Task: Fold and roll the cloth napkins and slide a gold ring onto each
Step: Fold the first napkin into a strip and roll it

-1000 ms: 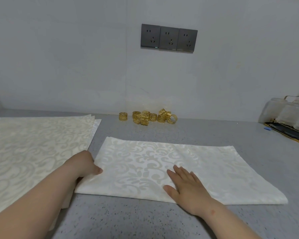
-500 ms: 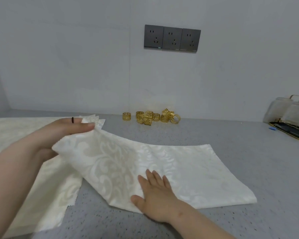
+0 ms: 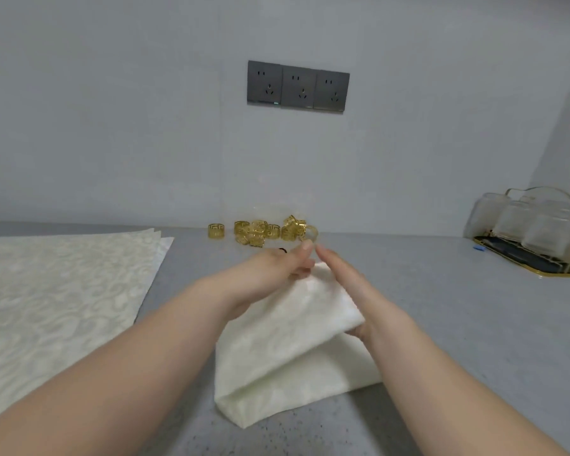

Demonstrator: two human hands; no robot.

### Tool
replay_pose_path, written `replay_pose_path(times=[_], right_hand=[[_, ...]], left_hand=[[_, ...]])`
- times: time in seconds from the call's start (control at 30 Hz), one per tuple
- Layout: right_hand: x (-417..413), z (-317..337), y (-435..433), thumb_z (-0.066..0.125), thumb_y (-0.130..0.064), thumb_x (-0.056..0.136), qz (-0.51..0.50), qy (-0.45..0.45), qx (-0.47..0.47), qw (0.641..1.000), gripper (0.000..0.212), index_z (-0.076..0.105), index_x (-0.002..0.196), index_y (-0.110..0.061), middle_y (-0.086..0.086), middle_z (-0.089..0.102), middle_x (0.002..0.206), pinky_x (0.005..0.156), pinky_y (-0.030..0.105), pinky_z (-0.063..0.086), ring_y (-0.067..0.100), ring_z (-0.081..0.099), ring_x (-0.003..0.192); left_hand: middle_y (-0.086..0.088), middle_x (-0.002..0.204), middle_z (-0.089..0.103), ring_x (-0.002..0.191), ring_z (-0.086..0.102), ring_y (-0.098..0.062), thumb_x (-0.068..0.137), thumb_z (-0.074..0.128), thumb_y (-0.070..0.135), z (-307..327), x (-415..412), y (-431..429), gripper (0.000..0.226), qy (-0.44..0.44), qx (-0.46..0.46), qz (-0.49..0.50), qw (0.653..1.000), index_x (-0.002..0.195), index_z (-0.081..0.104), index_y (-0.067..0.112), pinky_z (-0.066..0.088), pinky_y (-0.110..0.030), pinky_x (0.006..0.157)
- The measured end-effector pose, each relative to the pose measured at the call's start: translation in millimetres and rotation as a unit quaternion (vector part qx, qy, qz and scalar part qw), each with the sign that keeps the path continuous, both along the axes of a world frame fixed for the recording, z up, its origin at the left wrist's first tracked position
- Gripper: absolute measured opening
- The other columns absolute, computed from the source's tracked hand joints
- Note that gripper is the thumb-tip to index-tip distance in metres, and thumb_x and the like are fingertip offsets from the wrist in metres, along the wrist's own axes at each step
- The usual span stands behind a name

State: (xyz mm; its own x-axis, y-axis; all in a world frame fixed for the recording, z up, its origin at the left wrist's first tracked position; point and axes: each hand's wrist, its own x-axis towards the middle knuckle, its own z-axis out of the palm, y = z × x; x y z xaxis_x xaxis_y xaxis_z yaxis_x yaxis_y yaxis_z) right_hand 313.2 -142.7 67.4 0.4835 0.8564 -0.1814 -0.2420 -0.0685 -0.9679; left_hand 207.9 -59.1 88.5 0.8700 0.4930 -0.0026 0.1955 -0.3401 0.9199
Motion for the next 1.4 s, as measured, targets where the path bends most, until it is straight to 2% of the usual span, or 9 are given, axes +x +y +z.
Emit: replay_pose_path(times=[0.13, 0.23, 0.4, 0.5, 0.57, 0.77, 0.97, 1.1, 1.4], right_hand=[[26, -10, -9, 0.040, 0.004, 0.090, -0.042, -0.066, -0.052, 0.996, 0.022, 0.059, 0.081, -0.004, 0.007, 0.064, 0.059, 0.047, 0.020, 0.048, 0.017, 0.061, 0.050], [45, -15, -21, 0.039, 0.009, 0.089, -0.067, -0.119, -0.060, 0.989, 0.027, 0.060, 0.083, -0.007, 0.000, 0.062, 0.049, 0.039, 0.014, 0.046, 0.009, 0.059, 0.039], [75, -29, -39, 0.042, 0.005, 0.090, -0.124, -0.187, -0.103, 0.969, 0.040, 0.053, 0.118, -0.019, 0.004, 0.064, 0.092, 0.058, 0.019, 0.052, 0.016, 0.061, 0.073], [85, -45, -50, 0.043, 0.000, 0.091, -0.118, -0.218, -0.187, 0.951, 0.050, 0.040, 0.136, -0.020, 0.011, 0.054, 0.126, 0.065, 0.026, 0.047, 0.024, 0.055, 0.091], [86, -51, -55, 0.044, -0.003, 0.091, -0.108, -0.217, -0.219, 0.945, 0.051, 0.036, 0.139, -0.020, 0.011, 0.051, 0.129, 0.059, 0.022, 0.043, 0.023, 0.054, 0.092], [81, -63, -54, 0.042, 0.003, 0.090, -0.081, -0.200, -0.213, 0.953, 0.056, 0.033, 0.141, -0.017, 0.006, 0.047, 0.107, 0.034, 0.011, 0.034, -0.001, 0.049, 0.038], [73, -61, -41, 0.056, -0.026, 0.090, -0.080, -0.230, -0.187, 0.952, 0.056, 0.031, 0.140, -0.023, 0.008, 0.047, 0.130, 0.064, 0.021, 0.042, 0.018, 0.054, 0.091], [81, -58, -25, 0.058, -0.023, 0.089, -0.125, -0.293, -0.185, 0.930, 0.058, 0.031, 0.140, -0.017, 0.012, 0.043, 0.137, 0.087, 0.023, 0.033, 0.023, 0.046, 0.120], [96, -77, -16, 0.054, -0.005, 0.088, -0.188, -0.218, -0.142, 0.947, 0.036, 0.051, 0.124, -0.011, 0.016, 0.052, 0.124, 0.073, 0.035, 0.048, 0.024, 0.055, 0.081]], left_hand=[[0.020, 0.106, 0.055, 0.100, 0.049, 0.005, 0.094, 0.039, 0.041, -27, 0, -19, 0.024, -0.045, 0.068, -0.009, 0.997, 0.104, 0.059, 0.032, 0.034, 0.003, 0.075], [0.024, 0.135, 0.033, 0.118, 0.028, 0.010, 0.085, 0.048, 0.054, -47, -15, -24, 0.057, 0.012, 0.249, -0.044, 0.968, 0.136, 0.036, 0.033, 0.019, -0.003, 0.097], [0.028, 0.144, 0.000, 0.138, 0.002, 0.003, 0.063, 0.023, 0.079, -92, -32, -22, 0.093, 0.115, 0.464, -0.076, 0.875, 0.145, 0.009, 0.038, -0.016, -0.015, 0.104], [0.015, 0.145, 0.033, 0.132, 0.033, 0.002, 0.073, -0.003, 0.067, -112, -32, -18, 0.082, 0.110, 0.515, -0.080, 0.847, 0.137, 0.037, 0.036, 0.006, -0.021, 0.111], [0.022, 0.121, 0.058, 0.107, 0.055, 0.009, 0.086, -0.011, 0.061, -106, -29, -15, 0.079, 0.139, 0.507, -0.055, 0.849, 0.115, 0.059, 0.042, 0.036, -0.012, 0.097], [0.035, 0.132, 0.015, 0.132, 0.016, 0.011, 0.044, 0.009, 0.082, -120, -36, 21, 0.105, 0.119, 0.401, -0.073, 0.905, 0.136, 0.033, 0.039, -0.006, 0.009, 0.090], [0.036, 0.117, 0.034, 0.120, 0.032, 0.013, 0.029, 0.010, 0.103, -118, -50, 35, 0.085, 0.065, 0.235, -0.023, 0.970, 0.094, 0.040, 0.057, 0.014, 0.010, 0.088], [0.032, 0.124, 0.033, 0.124, 0.030, 0.009, 0.030, -0.005, 0.100, -124, -49, 29, 0.120, 0.047, 0.281, 0.009, 0.959, 0.119, 0.052, 0.042, 0.014, -0.002, 0.097], [0.032, 0.133, 0.001, 0.124, 0.003, 0.014, 0.032, -0.025, 0.092, -120, -49, 21, 0.127, 0.087, 0.367, -0.007, 0.926, 0.139, 0.022, 0.041, -0.005, -0.003, 0.101]])
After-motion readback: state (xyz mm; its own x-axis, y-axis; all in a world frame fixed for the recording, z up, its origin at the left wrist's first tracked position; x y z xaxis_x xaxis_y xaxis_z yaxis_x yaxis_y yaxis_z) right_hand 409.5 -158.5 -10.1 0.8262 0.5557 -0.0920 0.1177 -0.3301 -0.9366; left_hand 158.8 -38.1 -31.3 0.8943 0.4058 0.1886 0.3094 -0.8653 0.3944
